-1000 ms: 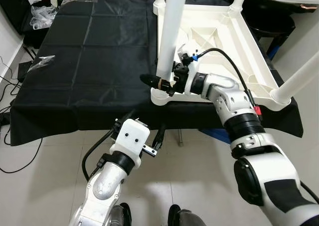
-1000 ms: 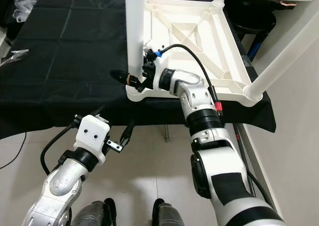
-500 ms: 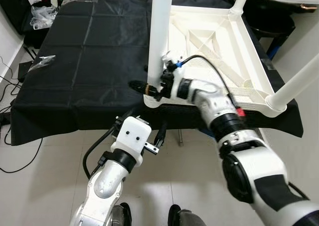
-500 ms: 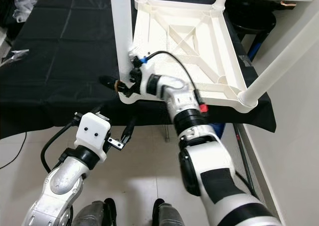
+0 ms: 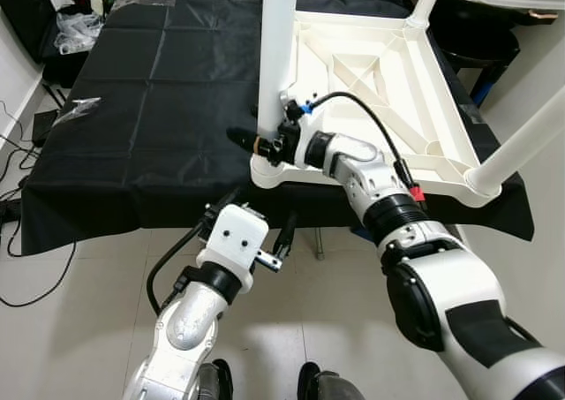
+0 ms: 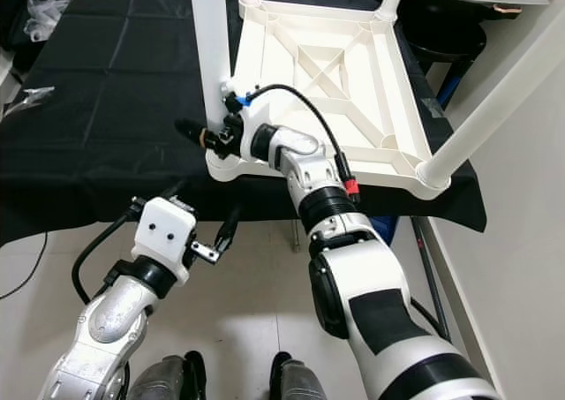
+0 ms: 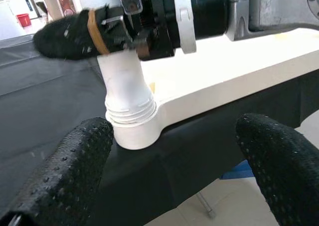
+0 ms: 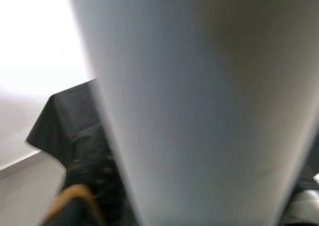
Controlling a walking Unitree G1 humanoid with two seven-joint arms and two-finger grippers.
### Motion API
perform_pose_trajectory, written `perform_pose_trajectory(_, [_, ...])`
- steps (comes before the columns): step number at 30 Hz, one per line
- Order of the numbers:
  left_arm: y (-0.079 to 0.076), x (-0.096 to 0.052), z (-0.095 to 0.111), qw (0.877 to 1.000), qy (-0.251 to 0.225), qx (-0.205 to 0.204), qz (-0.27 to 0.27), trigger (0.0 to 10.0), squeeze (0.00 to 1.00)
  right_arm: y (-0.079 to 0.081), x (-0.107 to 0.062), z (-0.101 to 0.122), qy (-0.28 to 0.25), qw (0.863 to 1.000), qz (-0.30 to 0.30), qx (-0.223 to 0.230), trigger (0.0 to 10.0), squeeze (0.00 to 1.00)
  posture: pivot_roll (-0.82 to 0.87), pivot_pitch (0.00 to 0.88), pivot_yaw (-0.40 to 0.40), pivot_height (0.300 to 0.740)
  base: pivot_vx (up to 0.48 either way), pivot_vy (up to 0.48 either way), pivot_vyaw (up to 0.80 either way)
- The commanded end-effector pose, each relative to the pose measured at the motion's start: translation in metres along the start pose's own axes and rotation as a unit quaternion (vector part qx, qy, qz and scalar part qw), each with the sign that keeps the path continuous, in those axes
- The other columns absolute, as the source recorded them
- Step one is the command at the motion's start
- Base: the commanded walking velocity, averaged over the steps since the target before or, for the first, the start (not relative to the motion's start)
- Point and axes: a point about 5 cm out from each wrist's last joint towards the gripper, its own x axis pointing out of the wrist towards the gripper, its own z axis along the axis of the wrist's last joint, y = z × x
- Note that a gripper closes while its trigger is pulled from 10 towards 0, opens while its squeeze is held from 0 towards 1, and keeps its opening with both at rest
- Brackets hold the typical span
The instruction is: Building children table
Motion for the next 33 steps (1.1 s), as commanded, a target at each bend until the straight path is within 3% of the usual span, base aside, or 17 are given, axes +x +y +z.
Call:
perform_pose_trajectory(1, [-0.001, -0.002, 0.001, 1.0, -0.001, 0.006, 0.001, 10.0, 0.0, 0.002, 0.003, 0.002, -0.008, 1.0, 0.001, -0.001, 0.0, 0.0, 0.21, 0.188, -0.094, 0.74, 0.0, 0.0, 0.0])
perform_pose_trajectory(9, [0.0, -0.001, 0.001, 1.0, -0.002, 0.008, 0.002, 10.0, 0.0, -0.004, -0.012, -0.012, -0.018, 0.999, -0.023, 0.014, 0.0, 0.0, 0.2, 0.186, -0.085, 0.74, 0.0, 0.0, 0.0])
perform_pose_trajectory(12, [0.001, 0.0, 0.001, 1.0, -0.004, 0.009, 0.001, 10.0, 0.0, -0.014, -0.022, -0.02, -0.008, 0.995, -0.098, 0.021, 0.0, 0.0, 0.2, 0.187, -0.083, 0.74, 0.0, 0.0, 0.0])
perform_pose_trajectory(14, [0.002, 0.001, 0.002, 1.0, -0.004, 0.011, 0.003, 10.0, 0.0, -0.029, -0.033, -0.027, 0.013, 0.973, -0.23, 0.031, 0.0, 0.0, 0.19, 0.188, -0.081, 0.74, 0.0, 0.0, 0.0])
perform_pose_trajectory(15, [0.002, 0.001, 0.002, 1.0, -0.004, 0.011, 0.003, 10.0, 0.0, -0.029, -0.033, -0.027, 0.013, 0.973, -0.23, 0.031, 0.0, 0.0, 0.19, 0.188, -0.081, 0.74, 0.0, 0.0, 0.0])
perform_pose_trajectory(16, [0.002, 0.001, 0.001, 1.0, -0.004, 0.011, 0.004, 10.0, 0.0, -0.035, -0.038, -0.029, 0.022, 0.957, -0.288, 0.037, 0.0, 0.0, 0.19, 0.188, -0.08, 0.74, 0.0, 0.0, 0.0])
perform_pose_trajectory(17, [0.002, 0.001, 0.001, 1.0, -0.004, 0.011, 0.004, 10.0, 0.0, -0.035, -0.038, -0.029, 0.022, 0.957, -0.288, 0.037, 0.0, 0.0, 0.19, 0.188, -0.08, 0.74, 0.0, 0.0, 0.0])
perform_pose_trajectory(18, [0.002, 0.001, 0.001, 1.0, -0.004, 0.012, 0.004, 10.0, 0.0, -0.04, -0.043, -0.033, 0.025, 0.939, -0.339, 0.054, 0.0, 0.0, 0.19, 0.188, -0.08, 0.74, 0.0, 0.0, 0.0])
perform_pose_trajectory(19, [0.002, 0.002, 0.001, 1.0, -0.005, 0.012, 0.003, 10.0, 0.0, -0.041, -0.048, -0.037, 0.027, 0.912, -0.403, 0.069, 0.0, 0.0, 0.18, 0.183, -0.076, 0.74, 0.0, 0.0, 0.0])
perform_pose_trajectory(21, [0.002, 0.002, 0.001, 1.0, -0.005, 0.012, 0.003, 10.0, 0.0, -0.041, -0.048, -0.037, 0.027, 0.912, -0.403, 0.069, 0.0, 0.0, 0.18, 0.183, -0.076, 0.74, 0.0, 0.0, 0.0])
perform_pose_trajectory(24, [0.001, 0.004, 0.001, 1.0, -0.008, 0.012, 0.001, 10.0, 0.0, -0.035, -0.053, -0.04, 0.018, 0.858, -0.505, 0.088, 0.0, 0.0, 0.19, 0.181, -0.076, 0.74, 0.0, 0.0, 0.0])
perform_pose_trajectory(27, [0.003, 0.005, 0.002, 1.0, -0.009, 0.017, 0.005, 10.0, 0.0, -0.018, -0.048, -0.035, -0.011, 0.825, -0.555, 0.109, 0.0, 0.0, 0.19, 0.179, -0.076, 0.74, 0.0, 0.0, 0.0])
perform_pose_trajectory(31, [0.004, 0.004, 0.002, 1.0, -0.008, 0.019, 0.009, 10.0, 0.0, 0.003, -0.033, -0.025, -0.027, 0.817, -0.561, 0.129, 0.0, 0.0, 0.19, 0.179, -0.076, 0.74, 0.0, 0.0, 0.0])
perform_pose_trajectory(32, [0.004, 0.003, 0.002, 1.0, -0.008, 0.019, 0.008, 10.0, 0.0, 0.011, -0.023, -0.021, -0.028, 0.828, -0.544, 0.136, 3.2, 0.0, 0.19, 0.181, -0.076, 0.74, 0.0, 0.0, 0.0])
perform_pose_trajectory(33, [0.004, 0.003, 0.002, 1.0, -0.008, 0.019, 0.008, 10.0, 0.0, 0.011, -0.023, -0.021, -0.028, 0.828, -0.544, 0.136, 3.2, 0.0, 0.19, 0.181, -0.076, 0.74, 0.0, 0.0, 0.0])
